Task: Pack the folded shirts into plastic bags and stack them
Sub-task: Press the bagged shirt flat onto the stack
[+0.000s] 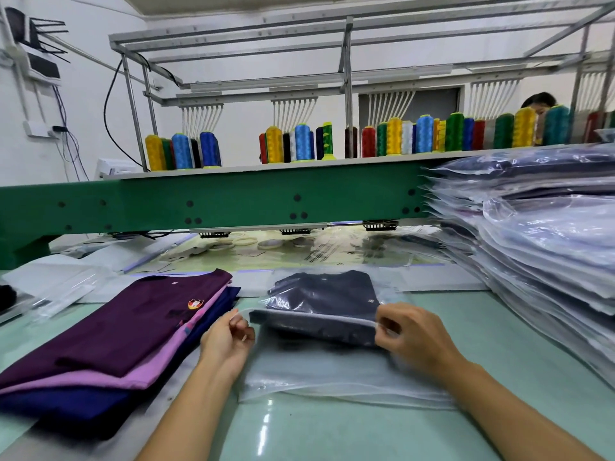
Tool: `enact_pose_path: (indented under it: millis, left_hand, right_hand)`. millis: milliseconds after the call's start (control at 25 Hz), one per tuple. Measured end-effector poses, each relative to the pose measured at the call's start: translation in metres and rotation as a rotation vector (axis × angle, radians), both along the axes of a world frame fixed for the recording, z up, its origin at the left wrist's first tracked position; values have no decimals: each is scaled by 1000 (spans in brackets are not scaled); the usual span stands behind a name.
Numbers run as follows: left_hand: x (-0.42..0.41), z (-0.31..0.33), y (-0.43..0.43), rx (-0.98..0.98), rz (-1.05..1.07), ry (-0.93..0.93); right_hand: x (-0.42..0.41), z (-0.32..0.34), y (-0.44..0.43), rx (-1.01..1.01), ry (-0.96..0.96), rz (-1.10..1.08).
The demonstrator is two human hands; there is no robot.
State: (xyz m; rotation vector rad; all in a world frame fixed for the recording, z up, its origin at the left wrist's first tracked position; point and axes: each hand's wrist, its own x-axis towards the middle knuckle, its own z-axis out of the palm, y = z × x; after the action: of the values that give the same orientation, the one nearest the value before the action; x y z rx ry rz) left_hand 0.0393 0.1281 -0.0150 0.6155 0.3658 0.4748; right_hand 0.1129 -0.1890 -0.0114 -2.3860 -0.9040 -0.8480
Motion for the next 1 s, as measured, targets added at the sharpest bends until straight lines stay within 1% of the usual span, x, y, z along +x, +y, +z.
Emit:
enact_pose_path:
  millis: [160,280,360,440,520,600,680,760,840,920,1000]
  left_hand:
    - [-4,1,-1,-24,63,38]
    - [-1,10,-11,-76,154,72]
    - [2,20,-28,-168,208,55]
    - [7,27,-47,-249,151,9]
    - [13,36,-75,-154,51,63]
    - [24,41,-104,-46,-37,160]
    - [39,44,-128,40,-35,247]
    - [56,44,-143,114,42,326]
    - [69,40,-152,197,142,357]
    - [76,40,-154,355,234,377]
    - [83,49,-148,494,266,352]
  right_hand:
    - [0,3,-4,108,95,-51]
    - [-1,4,-3,205,119,-41]
    - [-1,5,-3,315,121,-59]
    - [0,5,-3,410,123,-62]
    - [-2,4,-2,459,114,-33]
    - [-4,5,1,494,108,-7]
    - [-7,7,5,517,102,-6]
    - [-8,7,6,526,112,5]
    - [-8,5,5,536,139,34]
    - [-5,3,2,567,184,80]
    - [1,2,1,624,194,46]
